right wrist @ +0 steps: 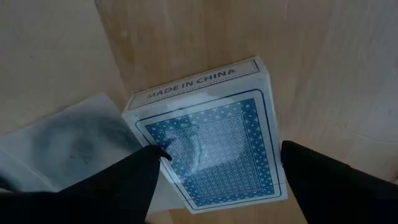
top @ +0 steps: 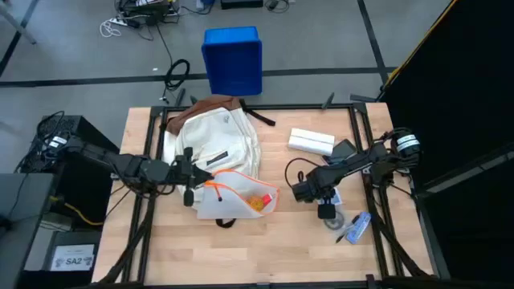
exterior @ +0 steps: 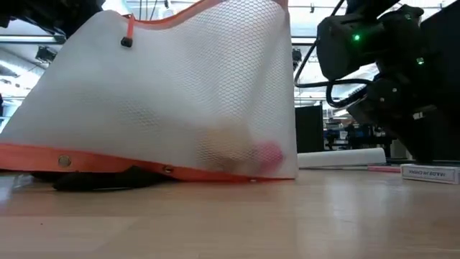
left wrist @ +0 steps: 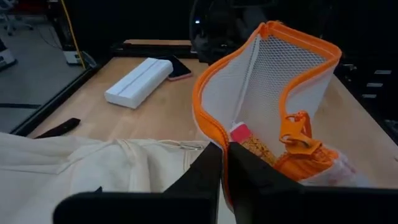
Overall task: Unpack backpack
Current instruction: Put the white playing card box into the zip bag
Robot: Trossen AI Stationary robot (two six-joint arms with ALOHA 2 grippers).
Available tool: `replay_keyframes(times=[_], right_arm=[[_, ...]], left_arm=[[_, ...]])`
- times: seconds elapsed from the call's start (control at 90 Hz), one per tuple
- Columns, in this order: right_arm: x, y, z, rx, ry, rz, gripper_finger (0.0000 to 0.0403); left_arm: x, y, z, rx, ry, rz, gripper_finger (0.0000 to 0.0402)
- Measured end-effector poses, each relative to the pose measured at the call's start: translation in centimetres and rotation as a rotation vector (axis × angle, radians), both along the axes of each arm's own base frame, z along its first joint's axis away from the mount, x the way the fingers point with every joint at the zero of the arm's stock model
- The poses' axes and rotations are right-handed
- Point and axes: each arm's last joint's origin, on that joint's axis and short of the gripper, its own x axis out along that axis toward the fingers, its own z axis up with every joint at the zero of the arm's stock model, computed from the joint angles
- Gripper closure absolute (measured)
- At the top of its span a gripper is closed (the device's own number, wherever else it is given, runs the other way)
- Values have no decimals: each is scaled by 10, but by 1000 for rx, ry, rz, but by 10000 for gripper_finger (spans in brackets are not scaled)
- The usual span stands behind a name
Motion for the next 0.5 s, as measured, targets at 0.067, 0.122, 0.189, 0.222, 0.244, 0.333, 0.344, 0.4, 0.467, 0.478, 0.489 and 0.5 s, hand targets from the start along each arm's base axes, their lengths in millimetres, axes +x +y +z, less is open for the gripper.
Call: replay_keyframes(times=[0.067,0.122,0.189,0.222,0.244,0.333,0.344,0.4,0.467,0.478,0.489,0.5], right_arm=[[2,-3,1,-2,-8,-29,97],[7,-6,3,-7,-26,-68,97],[15,-9,7,-24,-77,-101,97],[20,-10,10,-38,-108,-111,97],[23,-11,11,-49,-125,-119,97],[32,-16,20,-106,-178,-168,95],[33,-16,21,-109,-184,-172,95],[39,-18,26,-106,-211,-189,93],[41,-20,29,-102,-222,-196,90],[41,-20,29,-100,-221,-196,89],[41,-20,30,-100,-221,-196,88],[42,-20,30,-99,-222,-196,87]], left_arm=[[0,1,-1,-4,7,2,402],[0,2,-1,-10,9,5,402],[0,3,-2,-15,17,12,402],[0,3,-2,-15,22,14,402],[0,3,-3,-13,29,14,402],[-1,3,-6,-5,58,15,402],[-1,3,-6,-4,59,15,402],[-1,3,-6,-6,64,16,402],[-1,3,-6,-7,64,16,402],[-1,3,-6,-8,64,16,402],[-1,3,-6,-8,64,16,402],[-1,3,-6,-8,64,16,402]])
